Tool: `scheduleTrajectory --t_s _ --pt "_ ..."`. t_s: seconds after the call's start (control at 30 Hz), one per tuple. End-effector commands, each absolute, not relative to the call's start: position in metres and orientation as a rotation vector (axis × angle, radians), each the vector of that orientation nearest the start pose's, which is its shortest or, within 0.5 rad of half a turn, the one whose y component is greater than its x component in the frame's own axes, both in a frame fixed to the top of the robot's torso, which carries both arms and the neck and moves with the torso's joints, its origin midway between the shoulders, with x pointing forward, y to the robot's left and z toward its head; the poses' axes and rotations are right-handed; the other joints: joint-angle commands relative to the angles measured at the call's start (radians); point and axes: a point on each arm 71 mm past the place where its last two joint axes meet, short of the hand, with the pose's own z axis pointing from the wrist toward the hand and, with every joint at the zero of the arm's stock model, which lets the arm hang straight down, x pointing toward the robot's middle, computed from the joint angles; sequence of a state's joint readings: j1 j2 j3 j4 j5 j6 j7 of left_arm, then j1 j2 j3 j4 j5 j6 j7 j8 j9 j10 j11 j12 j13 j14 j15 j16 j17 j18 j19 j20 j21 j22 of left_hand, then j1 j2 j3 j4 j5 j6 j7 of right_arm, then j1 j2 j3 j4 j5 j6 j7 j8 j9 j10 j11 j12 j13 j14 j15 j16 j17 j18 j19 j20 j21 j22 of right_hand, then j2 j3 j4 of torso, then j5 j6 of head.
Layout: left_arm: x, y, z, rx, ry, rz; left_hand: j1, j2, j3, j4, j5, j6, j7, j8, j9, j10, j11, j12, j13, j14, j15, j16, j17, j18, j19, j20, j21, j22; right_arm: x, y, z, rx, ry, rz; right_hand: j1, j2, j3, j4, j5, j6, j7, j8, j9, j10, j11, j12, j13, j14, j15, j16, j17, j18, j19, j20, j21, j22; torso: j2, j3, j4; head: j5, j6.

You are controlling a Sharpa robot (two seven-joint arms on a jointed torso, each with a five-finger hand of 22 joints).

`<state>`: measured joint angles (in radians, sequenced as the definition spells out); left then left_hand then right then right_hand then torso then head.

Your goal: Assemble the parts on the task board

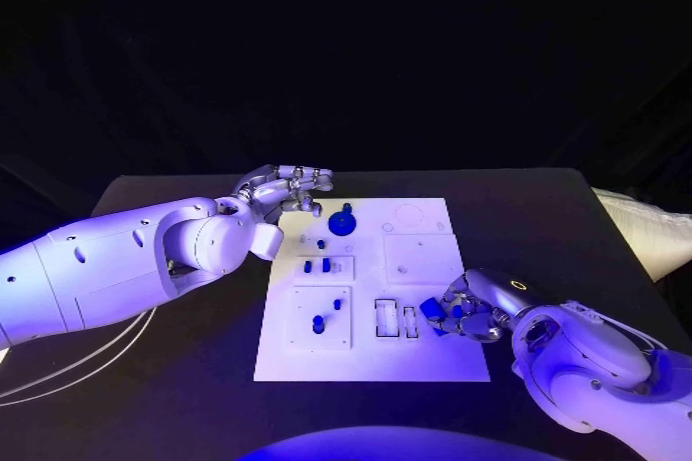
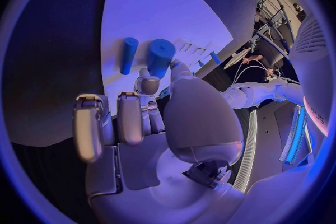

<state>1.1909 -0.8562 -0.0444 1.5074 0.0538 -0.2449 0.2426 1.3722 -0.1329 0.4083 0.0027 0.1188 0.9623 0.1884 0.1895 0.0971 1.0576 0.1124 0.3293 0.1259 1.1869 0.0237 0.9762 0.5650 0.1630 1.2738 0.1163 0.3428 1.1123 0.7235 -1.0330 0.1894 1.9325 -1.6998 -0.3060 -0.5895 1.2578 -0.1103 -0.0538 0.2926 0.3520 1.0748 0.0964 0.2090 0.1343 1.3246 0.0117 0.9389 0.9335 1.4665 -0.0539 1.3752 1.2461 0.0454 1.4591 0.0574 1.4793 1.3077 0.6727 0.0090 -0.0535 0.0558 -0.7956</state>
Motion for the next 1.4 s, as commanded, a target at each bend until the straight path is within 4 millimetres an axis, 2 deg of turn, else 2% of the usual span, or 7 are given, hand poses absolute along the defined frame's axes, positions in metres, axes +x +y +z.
scheduleTrajectory --t_s 0.03,0.33,0.5,0.63,0.73,1.17,1.4 --pt "0.487 0.215 -0.196 -1.258 1.580 -1.524 0.004 -0.004 -0.005 -0.001 0.004 -0.006 -0.001 0.007 -0.001 -0.008 -0.003 0.006 0.001 -0.005 0.000 0.002 -0.001 0.018 -0.001 0.003 -0.004 -0.001 0.352 -0.200 -0.263 0.023 1.919 0.390 -0.006 0.016 -0.011 -0.001 -0.009 -0.006 -0.003 0.005 0.003 -0.009 0.001 -0.008 0.002 0.050 -0.001 0.001 -0.001 -0.008 0.008 0.000 -0.001 0.123 0.001 0.0011 0.0019 0.000 -0.002" --pt "0.487 0.216 -0.196 -1.260 1.584 -1.523 0.004 -0.004 -0.005 -0.001 0.004 -0.006 -0.001 0.007 -0.001 -0.008 -0.003 0.006 0.001 -0.005 0.000 0.002 -0.001 0.018 -0.001 0.003 -0.004 -0.001 0.352 -0.195 -0.269 0.014 1.944 0.388 -0.011 0.017 -0.021 -0.002 -0.013 -0.008 -0.003 0.007 0.005 -0.011 0.002 -0.009 0.006 0.049 -0.001 0.000 -0.003 -0.007 0.006 0.000 -0.002 0.121 0.000 0.0002 0.0021 0.000 -0.005" --pt "0.487 0.216 -0.196 -1.261 1.587 -1.524 0.004 -0.003 -0.005 -0.001 0.004 -0.006 -0.001 0.007 -0.001 -0.008 -0.003 0.006 0.001 -0.005 0.000 0.002 -0.002 0.018 -0.001 0.003 -0.005 -0.002 0.352 -0.195 -0.271 0.012 1.948 0.384 0.038 0.048 -0.009 -0.015 -0.008 -0.005 -0.006 0.016 0.013 -0.011 -0.002 -0.007 0.019 0.049 -0.003 0.002 0.000 -0.007 0.006 -0.001 -0.002 0.122 0.000 0.0008 0.0020 -0.001 -0.007" --pt "0.487 0.215 -0.196 -1.260 1.589 -1.525 0.004 -0.002 -0.005 -0.001 0.004 -0.007 -0.001 0.007 -0.001 -0.009 -0.003 0.007 0.000 -0.005 0.000 0.002 -0.002 0.018 -0.001 0.003 -0.005 -0.002 0.353 -0.194 -0.269 0.032 1.923 0.397 0.119 0.101 0.035 -0.036 -0.121 0.006 -0.012 0.031 0.026 -0.005 -0.008 0.000 0.038 0.051 -0.009 0.008 0.011 -0.009 0.011 -0.005 0.003 0.130 -0.001 0.0003 0.0036 -0.003 -0.006" --pt "0.487 0.215 -0.196 -1.260 1.589 -1.526 0.004 -0.002 -0.005 -0.001 0.004 -0.007 -0.001 0.007 -0.001 -0.009 -0.003 0.007 0.000 -0.005 0.000 0.002 -0.002 0.018 -0.001 0.003 -0.005 -0.002 0.352 -0.192 -0.265 0.067 1.884 0.427 0.133 0.110 0.050 -0.035 -0.134 0.013 -0.016 0.037 0.032 0.002 -0.011 0.006 0.048 0.054 -0.011 0.016 0.025 -0.012 0.019 -0.007 0.010 0.140 0.000 0.0011 0.0040 -0.003 -0.005" --pt "0.487 0.213 -0.197 -1.259 1.596 -1.533 0.004 -0.002 -0.005 -0.001 0.004 -0.007 -0.001 0.007 -0.001 -0.009 -0.003 0.007 0.000 -0.005 0.000 0.002 -0.002 0.018 -0.001 0.003 -0.005 -0.002 0.344 -0.178 -0.248 0.303 1.827 0.598 0.084 0.103 0.067 -0.001 -0.045 0.012 -0.017 0.039 0.050 0.015 -0.012 0.005 0.067 0.057 -0.012 0.027 0.040 -0.013 0.023 -0.010 0.015 0.147 0.000 0.0000 0.0061 -0.007 -0.002" --pt "0.486 0.211 -0.197 -1.257 1.600 -1.538 0.004 -0.002 -0.005 -0.001 0.004 -0.007 -0.001 0.007 -0.001 -0.009 -0.003 0.007 0.000 -0.005 0.000 0.002 -0.002 0.018 -0.001 0.003 -0.005 -0.002 0.341 -0.165 -0.253 0.300 1.911 0.624 0.022 0.092 0.045 -0.001 0.061 0.013 -0.017 0.039 0.061 0.021 -0.011 0.003 0.079 0.057 -0.011 0.029 0.044 -0.013 0.022 -0.009 0.014 0.147 0.000 -0.0008 0.0068 -0.008 -0.002"
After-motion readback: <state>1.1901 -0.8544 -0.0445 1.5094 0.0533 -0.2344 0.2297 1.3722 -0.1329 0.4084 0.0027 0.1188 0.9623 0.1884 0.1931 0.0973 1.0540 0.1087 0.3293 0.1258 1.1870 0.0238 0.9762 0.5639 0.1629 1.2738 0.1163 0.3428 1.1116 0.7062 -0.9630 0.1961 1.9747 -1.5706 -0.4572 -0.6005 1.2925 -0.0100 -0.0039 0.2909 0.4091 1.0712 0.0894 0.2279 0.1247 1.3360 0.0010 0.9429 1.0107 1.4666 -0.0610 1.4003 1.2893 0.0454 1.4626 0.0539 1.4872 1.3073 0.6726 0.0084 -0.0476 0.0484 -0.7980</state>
